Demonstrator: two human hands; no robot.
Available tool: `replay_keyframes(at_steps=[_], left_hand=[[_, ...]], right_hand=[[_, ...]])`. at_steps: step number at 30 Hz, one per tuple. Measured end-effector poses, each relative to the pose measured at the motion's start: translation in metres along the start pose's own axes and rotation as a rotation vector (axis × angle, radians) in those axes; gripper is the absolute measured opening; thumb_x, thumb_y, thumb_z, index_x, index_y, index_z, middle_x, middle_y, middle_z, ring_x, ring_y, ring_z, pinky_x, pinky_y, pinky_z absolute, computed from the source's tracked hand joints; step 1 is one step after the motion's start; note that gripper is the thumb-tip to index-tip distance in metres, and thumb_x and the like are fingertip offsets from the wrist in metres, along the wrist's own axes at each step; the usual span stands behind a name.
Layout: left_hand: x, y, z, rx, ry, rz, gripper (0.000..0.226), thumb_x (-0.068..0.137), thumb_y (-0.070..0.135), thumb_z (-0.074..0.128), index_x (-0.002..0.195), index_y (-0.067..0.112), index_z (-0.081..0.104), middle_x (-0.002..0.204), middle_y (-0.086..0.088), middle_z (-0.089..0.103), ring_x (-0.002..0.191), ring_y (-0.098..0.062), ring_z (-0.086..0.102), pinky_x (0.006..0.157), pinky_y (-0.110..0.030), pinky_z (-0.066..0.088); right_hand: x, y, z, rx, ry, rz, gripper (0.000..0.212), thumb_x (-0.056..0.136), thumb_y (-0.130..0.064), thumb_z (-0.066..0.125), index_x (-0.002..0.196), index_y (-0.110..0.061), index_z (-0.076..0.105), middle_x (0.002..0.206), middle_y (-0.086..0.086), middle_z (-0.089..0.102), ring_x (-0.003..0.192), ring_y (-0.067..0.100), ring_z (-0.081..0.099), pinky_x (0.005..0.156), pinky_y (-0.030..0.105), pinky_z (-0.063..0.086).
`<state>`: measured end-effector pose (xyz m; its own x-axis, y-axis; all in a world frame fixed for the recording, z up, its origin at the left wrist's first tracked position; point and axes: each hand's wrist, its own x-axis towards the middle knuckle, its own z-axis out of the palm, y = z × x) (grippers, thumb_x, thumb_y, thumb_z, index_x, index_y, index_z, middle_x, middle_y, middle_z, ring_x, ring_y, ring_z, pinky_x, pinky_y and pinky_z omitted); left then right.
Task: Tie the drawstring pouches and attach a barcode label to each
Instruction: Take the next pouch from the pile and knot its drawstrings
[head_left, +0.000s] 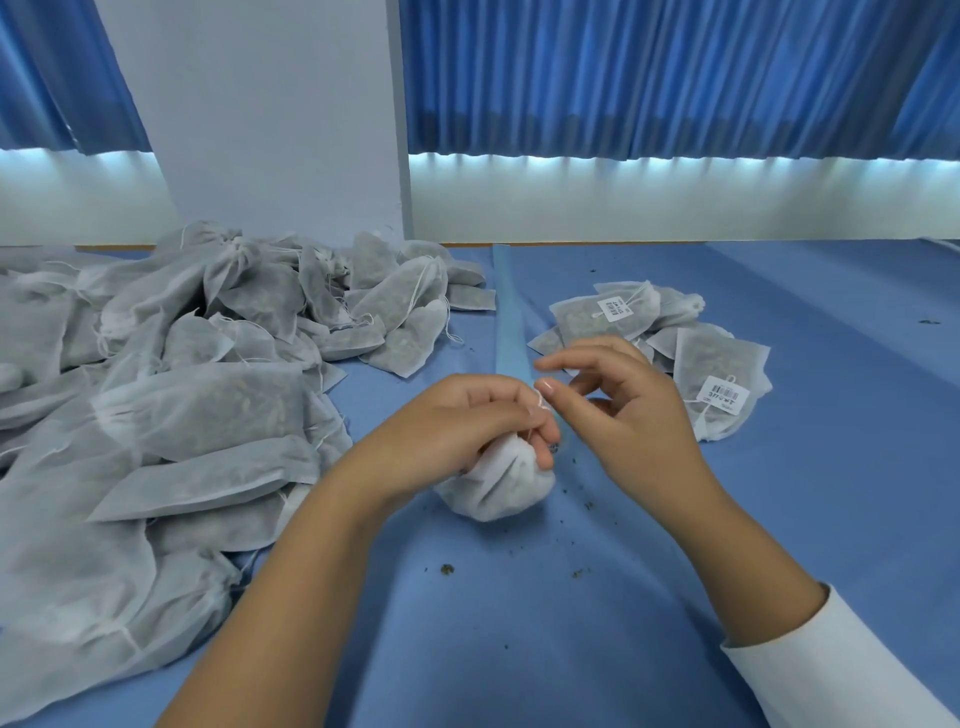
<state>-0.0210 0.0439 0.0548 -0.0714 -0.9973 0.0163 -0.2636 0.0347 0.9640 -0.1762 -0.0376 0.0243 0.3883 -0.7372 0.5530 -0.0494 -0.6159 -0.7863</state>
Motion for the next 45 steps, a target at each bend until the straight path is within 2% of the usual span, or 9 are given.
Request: replay_keyframes(at_steps=[3, 7, 11, 17, 23, 27, 34, 38, 45], left_hand=[[0.003, 0.001, 0.002, -0.071, 0.077, -0.027, 0.029, 0.101, 0.017, 0.048, 0.079, 0.016, 0.068, 0.071, 0.005, 0.071, 0.059, 0.001, 0.061, 0.052, -0.008, 0.041], [0.006, 0.0, 0.001, -0.097, 0.199, -0.011, 0.031, 0.101, 0.019, 0.047, 0.075, 0.016, 0.065, 0.07, 0.004, 0.07, 0.056, 0.001, 0.057, 0.049, -0.007, 0.038], [0.007, -0.001, -0.001, -0.103, 0.226, 0.027, 0.031, 0.1, 0.017, 0.048, 0.073, 0.015, 0.063, 0.069, 0.008, 0.067, 0.059, 0.003, 0.057, 0.055, -0.004, 0.039], [0.006, -0.001, 0.0, -0.046, 0.212, 0.028, 0.029, 0.1, 0.015, 0.048, 0.074, 0.012, 0.063, 0.069, 0.011, 0.064, 0.05, 0.007, 0.051, 0.051, -0.003, 0.036], [0.01, -0.004, 0.001, 0.005, 0.34, 0.022, 0.025, 0.092, 0.025, 0.066, 0.069, 0.029, 0.074, 0.087, 0.018, 0.071, 0.075, -0.004, 0.056, 0.062, -0.007, 0.039], [0.013, -0.009, -0.001, 0.034, 0.412, -0.002, 0.015, 0.082, 0.034, 0.078, 0.068, 0.028, 0.075, 0.083, -0.006, 0.057, 0.069, -0.017, 0.039, 0.06, -0.018, 0.035], [0.014, -0.012, -0.001, 0.037, 0.401, -0.034, 0.018, 0.081, 0.034, 0.077, 0.066, 0.025, 0.073, 0.078, 0.001, 0.06, 0.064, -0.006, 0.044, 0.058, -0.011, 0.037], [0.014, -0.011, 0.001, 0.045, 0.357, -0.014, 0.018, 0.08, 0.037, 0.078, 0.068, 0.025, 0.074, 0.078, -0.009, 0.056, 0.069, -0.017, 0.041, 0.066, -0.029, 0.034], [0.013, -0.01, 0.0, 0.076, 0.318, -0.013, 0.018, 0.083, 0.032, 0.077, 0.074, 0.017, 0.074, 0.076, -0.017, 0.056, 0.071, -0.021, 0.044, 0.07, -0.032, 0.035]], right_hand=[[0.001, 0.002, 0.001, -0.017, 0.062, 0.086, 0.024, 0.084, -0.01, 0.073, 0.099, -0.026, 0.064, 0.106, -0.002, 0.059, 0.066, 0.002, 0.056, 0.07, 0.019, 0.049], [0.001, -0.002, 0.002, 0.176, 0.06, 0.095, 0.021, 0.084, 0.003, 0.069, 0.086, -0.015, 0.058, 0.079, -0.006, 0.061, 0.063, 0.005, 0.053, 0.06, 0.015, 0.045], [-0.001, -0.003, 0.004, 0.284, -0.107, 0.131, 0.019, 0.086, 0.006, 0.067, 0.088, -0.01, 0.057, 0.089, 0.004, 0.073, 0.069, 0.012, 0.063, 0.06, 0.014, 0.045], [-0.001, -0.001, 0.002, 0.373, -0.127, 0.158, 0.021, 0.086, 0.005, 0.067, 0.087, -0.013, 0.057, 0.091, 0.003, 0.073, 0.076, 0.017, 0.065, 0.057, 0.019, 0.047], [0.001, -0.004, 0.001, 0.375, -0.124, 0.204, 0.024, 0.09, 0.007, 0.059, 0.08, -0.013, 0.052, 0.083, 0.001, 0.061, 0.07, 0.013, 0.056, 0.059, 0.02, 0.048], [0.002, -0.005, 0.001, 0.39, -0.114, 0.216, 0.025, 0.091, 0.008, 0.056, 0.08, -0.013, 0.05, 0.082, 0.001, 0.059, 0.065, 0.012, 0.054, 0.062, 0.019, 0.048], [0.002, -0.003, 0.003, 0.601, -0.121, 0.289, 0.025, 0.078, 0.0, 0.067, 0.075, -0.025, 0.062, 0.079, -0.006, 0.06, 0.069, 0.008, 0.054, 0.061, 0.018, 0.046], [0.002, 0.0, 0.003, 0.498, -0.086, 0.269, 0.028, 0.083, 0.009, 0.066, 0.08, -0.018, 0.06, 0.078, -0.003, 0.056, 0.067, 0.008, 0.053, 0.065, 0.02, 0.047], [-0.002, 0.001, 0.005, 0.064, -0.05, 0.127, 0.03, 0.083, 0.006, 0.068, 0.096, -0.021, 0.073, 0.086, -0.001, 0.055, 0.07, 0.009, 0.054, 0.069, 0.02, 0.05]])
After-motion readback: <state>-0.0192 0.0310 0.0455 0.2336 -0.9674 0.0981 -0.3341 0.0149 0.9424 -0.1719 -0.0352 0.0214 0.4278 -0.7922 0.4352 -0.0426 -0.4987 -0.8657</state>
